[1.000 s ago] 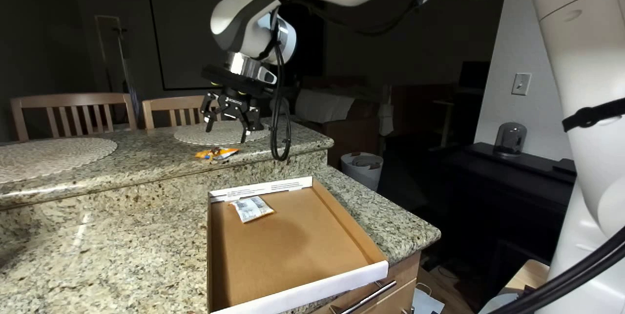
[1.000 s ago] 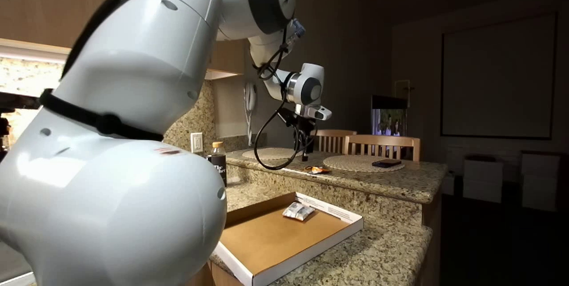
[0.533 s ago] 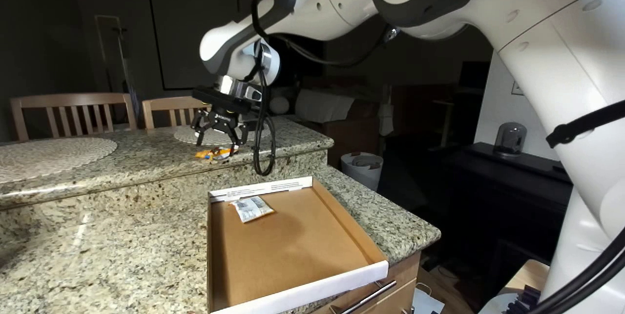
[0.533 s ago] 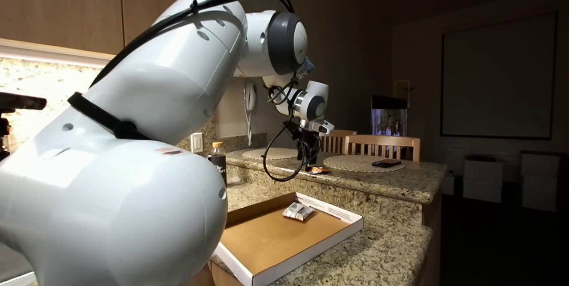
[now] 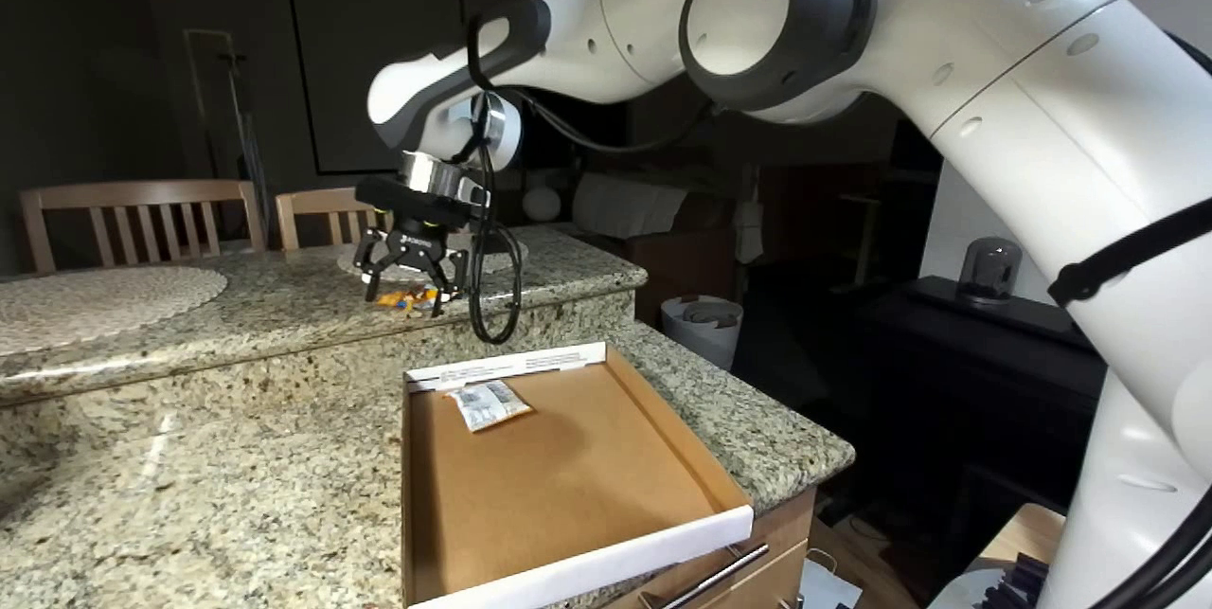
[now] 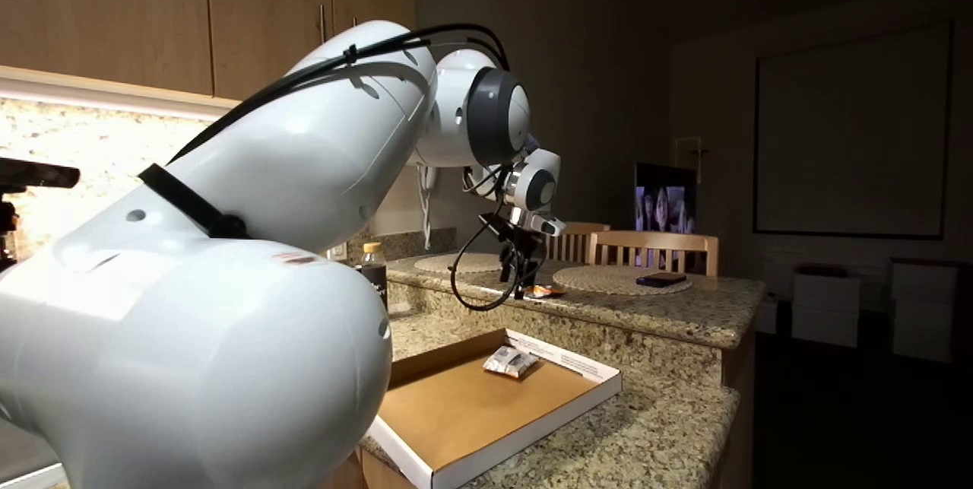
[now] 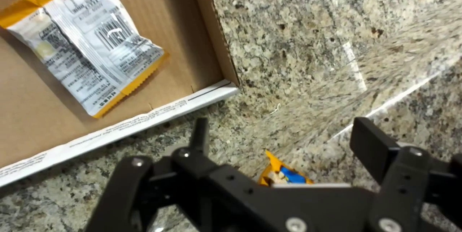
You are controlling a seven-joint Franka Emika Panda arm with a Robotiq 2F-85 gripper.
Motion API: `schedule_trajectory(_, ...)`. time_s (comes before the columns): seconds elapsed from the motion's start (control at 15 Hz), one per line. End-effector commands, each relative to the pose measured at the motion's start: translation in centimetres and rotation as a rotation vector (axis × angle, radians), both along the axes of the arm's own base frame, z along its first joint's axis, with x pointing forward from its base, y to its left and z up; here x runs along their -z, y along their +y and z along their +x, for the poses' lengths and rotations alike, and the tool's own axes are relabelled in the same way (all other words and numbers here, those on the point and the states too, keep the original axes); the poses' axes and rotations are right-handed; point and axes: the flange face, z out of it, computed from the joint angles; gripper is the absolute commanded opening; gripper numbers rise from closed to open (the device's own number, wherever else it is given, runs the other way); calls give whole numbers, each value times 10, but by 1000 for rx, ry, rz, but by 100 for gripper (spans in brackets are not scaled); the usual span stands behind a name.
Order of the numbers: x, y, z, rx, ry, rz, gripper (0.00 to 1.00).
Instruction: Put the two orange sachets on the box, one at a time
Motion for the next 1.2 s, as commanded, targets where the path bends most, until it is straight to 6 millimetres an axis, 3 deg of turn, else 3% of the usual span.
schedule_trajectory(0.0, -3, 3, 7, 3, 26, -7, 100)
schedule_trajectory(0.13, -6, 2, 9, 0, 36, -7, 73)
schedule_trajectory(0.73, 6, 2, 16, 3, 43, -13, 13)
schedule_trajectory(1.07, 9, -5, 22, 18, 34, -12, 2)
schedule_trajectory(1.13, 6, -6, 23, 21, 26, -10, 4)
